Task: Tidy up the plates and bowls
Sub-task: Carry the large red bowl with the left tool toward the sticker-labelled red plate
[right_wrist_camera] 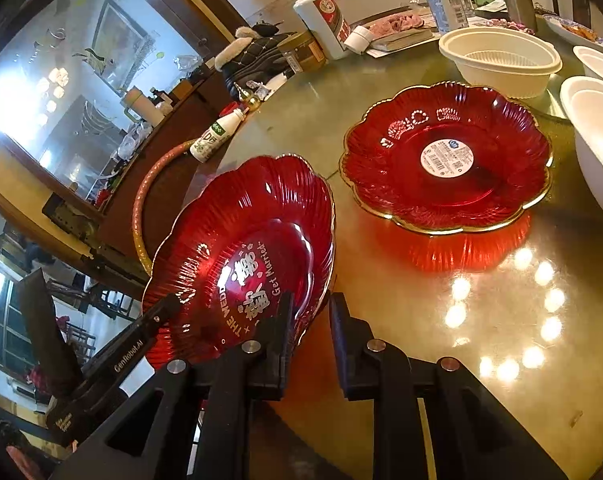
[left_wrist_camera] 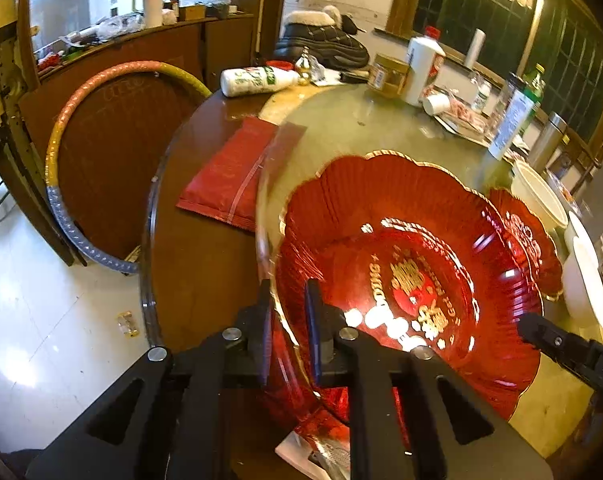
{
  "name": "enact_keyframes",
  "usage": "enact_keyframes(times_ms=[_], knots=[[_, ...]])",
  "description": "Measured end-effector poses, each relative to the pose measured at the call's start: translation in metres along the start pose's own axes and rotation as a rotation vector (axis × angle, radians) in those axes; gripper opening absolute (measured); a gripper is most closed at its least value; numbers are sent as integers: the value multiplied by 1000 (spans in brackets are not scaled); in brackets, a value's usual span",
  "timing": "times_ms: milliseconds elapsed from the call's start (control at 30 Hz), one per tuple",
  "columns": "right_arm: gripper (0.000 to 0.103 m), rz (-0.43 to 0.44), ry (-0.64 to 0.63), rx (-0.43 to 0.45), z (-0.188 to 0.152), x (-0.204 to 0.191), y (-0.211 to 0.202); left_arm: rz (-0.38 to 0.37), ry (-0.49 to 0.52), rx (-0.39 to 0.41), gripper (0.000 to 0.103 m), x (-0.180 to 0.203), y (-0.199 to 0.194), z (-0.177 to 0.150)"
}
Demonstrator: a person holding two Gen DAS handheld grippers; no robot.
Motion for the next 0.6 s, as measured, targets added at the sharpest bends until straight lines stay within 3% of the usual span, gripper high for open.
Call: enact_keyframes(times_ms=[67, 200, 233, 267, 300, 333, 400, 500, 600], knots=[[41, 4, 11, 20, 1, 4, -6, 7, -21, 20, 12, -3, -5, 4], [43, 13, 45, 64, 4, 15, -22, 3, -26, 49, 17, -1, -17, 16], [44, 15, 56, 74, 5, 19, -27, -9, -22, 51, 26, 4, -21, 21], [49, 16, 69, 84, 7, 23, -31, -27, -16, 50, 45, 9, -24, 27], [54, 17, 83, 96, 8, 27, -35, -49, -13, 48, 56, 15, -26, 33], [64, 15, 107, 117, 10, 35, -41, -87, -15, 45, 74, 22, -29, 40], [74, 5, 143, 150, 15, 47, -48, -164, -22, 59, 77, 38, -37, 55], [75, -2, 226, 176, 23, 71, -55, -235, 34, 51, 80, 74, -37, 76], [75, 18, 310, 157, 30, 93, -51, -302, 76, -10, 80, 110, -23, 88]])
Point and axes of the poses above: each gripper's, at about its wrist camera, not at the fingertips, and y roughly the way its jaws point, x to its right, z to its top, the point moved 1 cm from there along y, roughly the way its jaws point, and after that the axes turned 1 degree about -x, right-handed, at the moved point
